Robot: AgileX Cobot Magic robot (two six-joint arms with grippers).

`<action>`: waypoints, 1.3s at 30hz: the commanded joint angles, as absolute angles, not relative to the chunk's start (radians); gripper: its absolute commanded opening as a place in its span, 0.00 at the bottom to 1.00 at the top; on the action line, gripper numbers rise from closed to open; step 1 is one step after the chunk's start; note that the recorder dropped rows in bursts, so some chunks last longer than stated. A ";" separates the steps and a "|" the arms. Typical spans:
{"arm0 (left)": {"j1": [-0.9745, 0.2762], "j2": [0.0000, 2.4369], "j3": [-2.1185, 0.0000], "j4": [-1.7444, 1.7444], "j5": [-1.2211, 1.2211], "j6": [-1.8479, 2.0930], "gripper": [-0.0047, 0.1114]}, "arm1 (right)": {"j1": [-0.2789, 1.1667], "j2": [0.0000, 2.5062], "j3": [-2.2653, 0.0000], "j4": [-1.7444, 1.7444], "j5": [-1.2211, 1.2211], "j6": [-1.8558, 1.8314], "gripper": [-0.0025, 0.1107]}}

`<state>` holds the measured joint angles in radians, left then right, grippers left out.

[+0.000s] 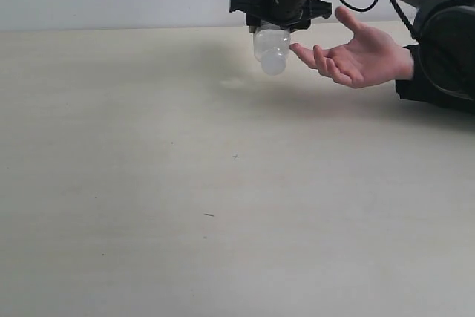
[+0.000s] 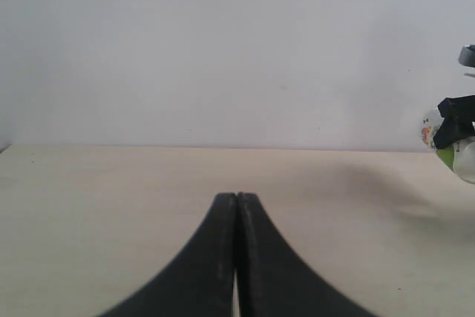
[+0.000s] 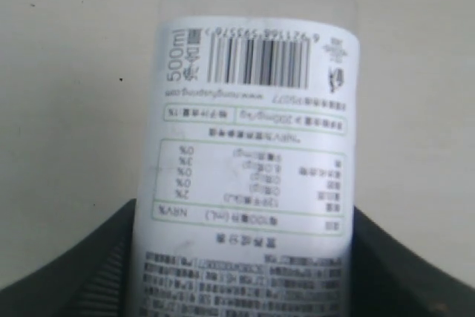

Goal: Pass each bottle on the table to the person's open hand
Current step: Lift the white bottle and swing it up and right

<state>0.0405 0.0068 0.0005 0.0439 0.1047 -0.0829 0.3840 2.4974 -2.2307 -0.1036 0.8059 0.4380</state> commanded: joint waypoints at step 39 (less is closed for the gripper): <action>0.038 0.000 0.000 0.041 0.100 -0.082 0.04 | 0.157 1.567 -1.283 0.011 0.917 0.000 0.02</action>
<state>0.0405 0.0068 0.0005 0.0439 0.1047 -0.0829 0.1718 1.5834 -1.3111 -0.0315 0.9600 0.0435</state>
